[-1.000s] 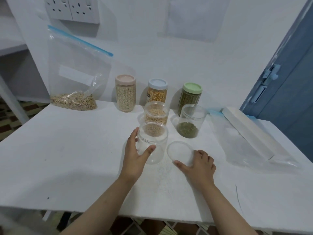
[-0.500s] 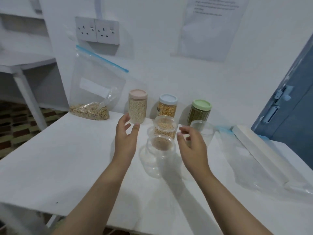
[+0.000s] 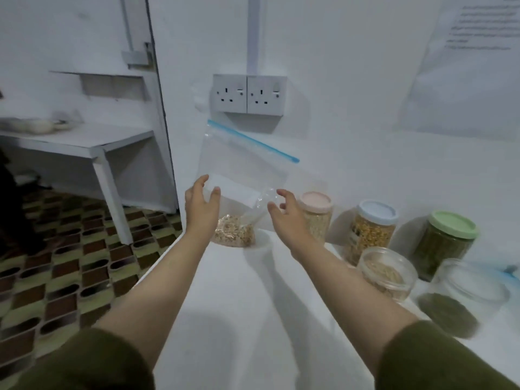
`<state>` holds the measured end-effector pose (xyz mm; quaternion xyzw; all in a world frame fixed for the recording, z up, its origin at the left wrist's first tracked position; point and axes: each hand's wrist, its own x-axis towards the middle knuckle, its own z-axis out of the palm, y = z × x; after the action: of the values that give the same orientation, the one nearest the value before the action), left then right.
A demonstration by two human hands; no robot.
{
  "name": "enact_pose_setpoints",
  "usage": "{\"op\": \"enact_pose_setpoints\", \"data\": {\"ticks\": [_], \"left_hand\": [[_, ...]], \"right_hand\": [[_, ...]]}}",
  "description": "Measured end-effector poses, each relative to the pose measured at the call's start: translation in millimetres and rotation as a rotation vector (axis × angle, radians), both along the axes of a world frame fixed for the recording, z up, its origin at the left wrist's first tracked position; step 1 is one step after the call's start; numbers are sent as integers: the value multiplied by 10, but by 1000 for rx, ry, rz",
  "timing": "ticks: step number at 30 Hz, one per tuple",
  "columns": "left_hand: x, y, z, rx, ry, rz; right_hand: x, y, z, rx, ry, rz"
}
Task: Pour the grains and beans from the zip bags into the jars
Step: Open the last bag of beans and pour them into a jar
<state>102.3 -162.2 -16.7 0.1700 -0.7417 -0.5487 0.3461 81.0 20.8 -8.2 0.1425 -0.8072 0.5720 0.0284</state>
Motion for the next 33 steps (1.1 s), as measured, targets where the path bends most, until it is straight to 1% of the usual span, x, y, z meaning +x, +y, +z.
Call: {"op": "enact_pose_setpoints", "data": {"ticks": [2,6,8,10,11,14,17,20,23,27,33], "left_hand": [[-209,-271,-37,-58,-97,-40],[-615,-704,-98,-123,-338,-161],[-762,-895,-180,-129,-380,-268],[-855,-1005,-266,-93,-324,-345],[-875,-1033,-304,-79,-287,-350],[-876,-1070,-389,-48,-191,-314],[-852,-1132,-492,-44,-125,-231],[-693,-1056,-507,50,-51,-188],[-335,-864,-422,41,-1,-174],[264,-544,-364,-16,-12,-205],[1340,147,-312,22,-35,-285]], "right_hand": [[-229,-286,-82,1,-106,19],[-627,-595,-197,38,-201,6],[-764,-657,-226,43,-234,-13],[-856,-697,-231,6,-210,-46],[-880,-714,-235,-11,-172,-59],[-841,-791,-225,-17,-34,-67],[-730,-838,-239,3,91,-112],[-540,-760,-248,58,211,-135],[-244,-558,-189,76,273,-146],[237,-193,-114,41,334,-173],[1154,557,-206,-136,359,-223]]}}
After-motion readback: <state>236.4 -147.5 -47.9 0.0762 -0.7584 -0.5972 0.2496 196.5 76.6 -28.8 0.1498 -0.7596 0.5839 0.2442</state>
